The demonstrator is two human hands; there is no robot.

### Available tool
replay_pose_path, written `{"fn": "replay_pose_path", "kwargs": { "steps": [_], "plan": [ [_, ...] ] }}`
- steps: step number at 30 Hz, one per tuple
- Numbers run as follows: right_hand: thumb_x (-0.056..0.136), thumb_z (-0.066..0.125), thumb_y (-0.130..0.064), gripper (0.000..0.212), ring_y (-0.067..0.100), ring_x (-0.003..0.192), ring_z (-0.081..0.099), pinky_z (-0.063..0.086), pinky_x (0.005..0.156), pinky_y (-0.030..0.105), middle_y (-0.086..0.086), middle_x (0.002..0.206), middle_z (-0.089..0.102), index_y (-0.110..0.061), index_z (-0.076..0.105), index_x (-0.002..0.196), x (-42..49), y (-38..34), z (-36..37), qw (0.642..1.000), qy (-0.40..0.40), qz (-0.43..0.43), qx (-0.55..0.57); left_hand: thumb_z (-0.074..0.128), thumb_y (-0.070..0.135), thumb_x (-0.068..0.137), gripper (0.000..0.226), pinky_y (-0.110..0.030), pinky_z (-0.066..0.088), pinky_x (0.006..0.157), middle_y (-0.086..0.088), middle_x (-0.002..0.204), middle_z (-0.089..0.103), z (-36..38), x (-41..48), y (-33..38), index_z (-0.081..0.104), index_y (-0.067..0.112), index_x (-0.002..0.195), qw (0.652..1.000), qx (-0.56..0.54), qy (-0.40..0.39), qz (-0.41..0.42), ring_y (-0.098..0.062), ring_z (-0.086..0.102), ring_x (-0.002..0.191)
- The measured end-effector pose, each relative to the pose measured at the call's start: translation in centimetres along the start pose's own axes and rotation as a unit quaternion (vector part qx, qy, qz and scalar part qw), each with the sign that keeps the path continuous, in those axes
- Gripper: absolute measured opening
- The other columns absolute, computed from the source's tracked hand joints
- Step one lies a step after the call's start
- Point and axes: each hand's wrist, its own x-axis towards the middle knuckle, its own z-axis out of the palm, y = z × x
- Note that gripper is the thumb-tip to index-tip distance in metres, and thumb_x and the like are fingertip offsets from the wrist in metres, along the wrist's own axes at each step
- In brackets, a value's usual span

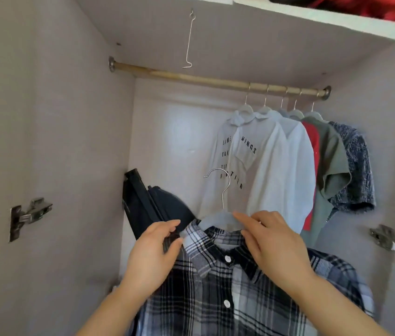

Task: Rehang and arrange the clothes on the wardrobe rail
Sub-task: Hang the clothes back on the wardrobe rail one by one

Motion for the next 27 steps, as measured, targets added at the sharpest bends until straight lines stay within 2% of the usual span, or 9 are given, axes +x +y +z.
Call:
{"fn": "replay_pose_path", "kwargs": {
  "steps": [3,7,11,14,18,23,27],
  "plan": [
    [0.065,0.081,-0.013,0.049,0.021,0.071,0.058,0.036,0.033,0.023,-0.003,0.074,0.058,-0.024,0.063,0.109,5.1,3.1,2.2,1.0,0.018,-0.011,-0.016,0.061,0.02,0.086,0.034,-0.007,0.031,0.079,0.012,0.111,0.055,0.2,5.0,-0.8,0.057,0.025,0.12,0.999,0.037,0.028,0.01,-0.001,0.051,0.097],
    [0.068,0.079,-0.012,0.047,0.024,0.074,0.057,0.035,0.037,0.024,-0.001,0.076,0.057,-0.023,0.063,0.111,11.3,6.2,4.3,0.999,0.03,-0.012,-0.038,0.06,0.023,0.087,0.033,-0.013,0.032,0.078,0.009,0.111,0.057,0.2,11.3,-1.8,0.059,0.023,0.119,0.995,0.072,0.059,0.026,-0.001,0.05,0.089],
    [0.092,0.052,-0.02,0.04,0.024,0.097,0.048,0.04,0.054,0.03,0.002,0.099,0.055,-0.027,0.048,0.131,17.3,8.3,5.3,0.997,0.03,0.008,-0.07,0.06,0.024,0.087,0.033,-0.017,0.034,0.077,0.01,0.107,0.058,0.5,16.8,-2.9,0.058,0.025,0.12,0.993,0.073,0.082,0.038,-0.003,0.052,0.088],
    [0.097,0.04,-0.025,0.039,0.023,0.109,0.042,0.04,0.062,0.031,0.001,0.11,0.051,-0.031,0.041,0.135,21.6,9.9,5.9,0.994,0.016,0.04,-0.098,0.06,0.025,0.086,0.035,-0.017,0.032,0.075,0.013,0.101,0.056,0.8,20.5,-3.7,0.056,0.027,0.12,0.993,0.059,0.091,0.047,-0.003,0.052,0.088],
    [0.096,0.042,-0.021,0.032,0.025,0.107,0.045,0.043,0.065,0.032,0.002,0.105,0.053,-0.027,0.049,0.127,26.7,12.4,7.1,0.986,0.023,0.088,-0.137,0.06,0.024,0.086,0.035,-0.017,0.032,0.073,0.013,0.102,0.056,0.8,25.3,-4.7,0.056,0.027,0.121,0.991,0.047,0.103,0.068,-0.003,0.052,0.089],
    [0.096,0.041,-0.019,0.031,0.027,0.113,0.043,0.04,0.066,0.033,0.005,0.108,0.053,-0.026,0.052,0.124,31.0,14.8,8.8,0.98,0.033,0.132,-0.147,0.061,0.023,0.085,0.033,-0.02,0.034,0.073,0.013,0.099,0.057,1.3,29.6,-5.8,0.057,0.027,0.118,0.989,0.029,0.114,0.088,-0.004,0.053,0.087],
    [0.097,0.04,-0.02,0.029,0.027,0.112,0.043,0.043,0.069,0.035,0.006,0.108,0.053,-0.026,0.054,0.122,33.1,16.5,9.9,0.976,0.034,0.149,-0.154,0.061,0.025,0.085,0.033,-0.018,0.033,0.071,0.016,0.098,0.056,1.9,31.8,-6.3,0.056,0.03,0.117,0.987,0.017,0.116,0.108,0.002,0.051,0.085]
  ]
}}
